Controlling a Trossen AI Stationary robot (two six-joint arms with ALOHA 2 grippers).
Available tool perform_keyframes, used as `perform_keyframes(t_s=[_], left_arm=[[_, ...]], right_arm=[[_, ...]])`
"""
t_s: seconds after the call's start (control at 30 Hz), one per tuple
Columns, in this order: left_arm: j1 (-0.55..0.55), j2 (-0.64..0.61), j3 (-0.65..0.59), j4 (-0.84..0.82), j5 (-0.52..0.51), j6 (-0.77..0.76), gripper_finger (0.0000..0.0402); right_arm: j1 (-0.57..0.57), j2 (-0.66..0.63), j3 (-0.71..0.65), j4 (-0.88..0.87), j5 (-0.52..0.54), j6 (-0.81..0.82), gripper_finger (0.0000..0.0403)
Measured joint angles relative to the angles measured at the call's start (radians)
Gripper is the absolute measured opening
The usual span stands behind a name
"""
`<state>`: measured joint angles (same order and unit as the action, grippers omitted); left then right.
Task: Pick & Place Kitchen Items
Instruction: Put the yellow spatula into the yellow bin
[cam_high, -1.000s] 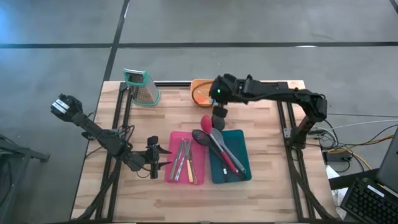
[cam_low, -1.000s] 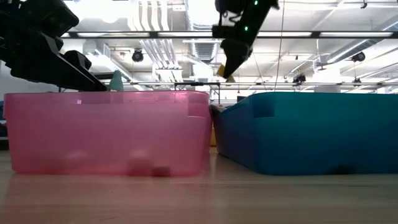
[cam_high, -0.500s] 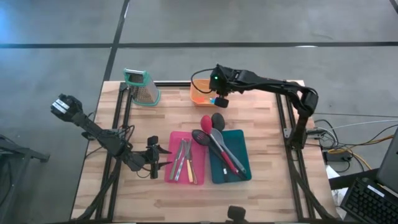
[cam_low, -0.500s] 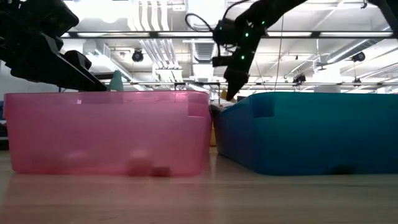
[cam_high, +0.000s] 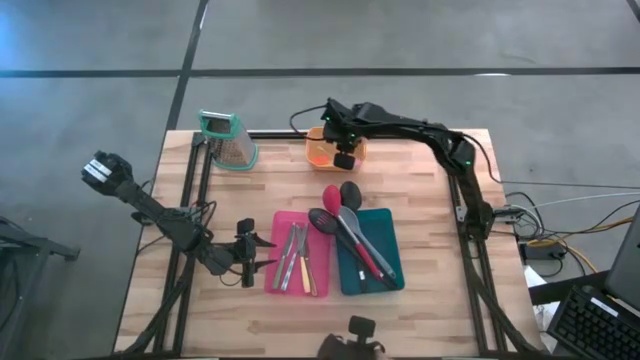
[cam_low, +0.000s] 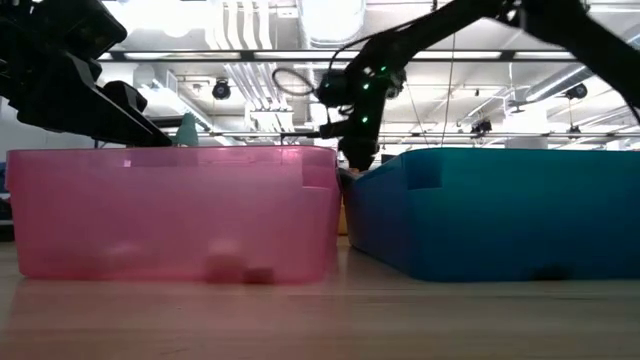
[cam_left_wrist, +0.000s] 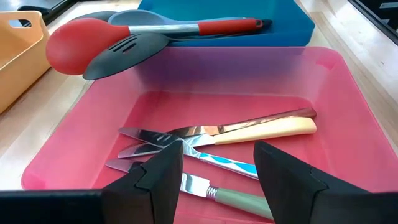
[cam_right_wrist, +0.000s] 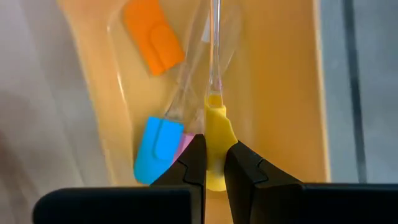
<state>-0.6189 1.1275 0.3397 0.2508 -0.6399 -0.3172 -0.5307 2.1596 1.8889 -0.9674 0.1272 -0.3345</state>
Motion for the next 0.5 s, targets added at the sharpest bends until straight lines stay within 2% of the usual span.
perform_keyframes(t_s=[0.27, 0.5], left_arm=[[0.000, 0.000, 0.000, 0.000, 0.000, 0.000, 0.0202], [0.000, 0.000, 0.000, 0.000, 0.000, 0.000, 0.0202]], right_arm=[[-0.004, 0.181, 0.209, -0.209, -0.048, 0.035, 0.0022], [-0.012, 0.225, 0.245, -0.263, -0.049, 0.038, 0.0022]])
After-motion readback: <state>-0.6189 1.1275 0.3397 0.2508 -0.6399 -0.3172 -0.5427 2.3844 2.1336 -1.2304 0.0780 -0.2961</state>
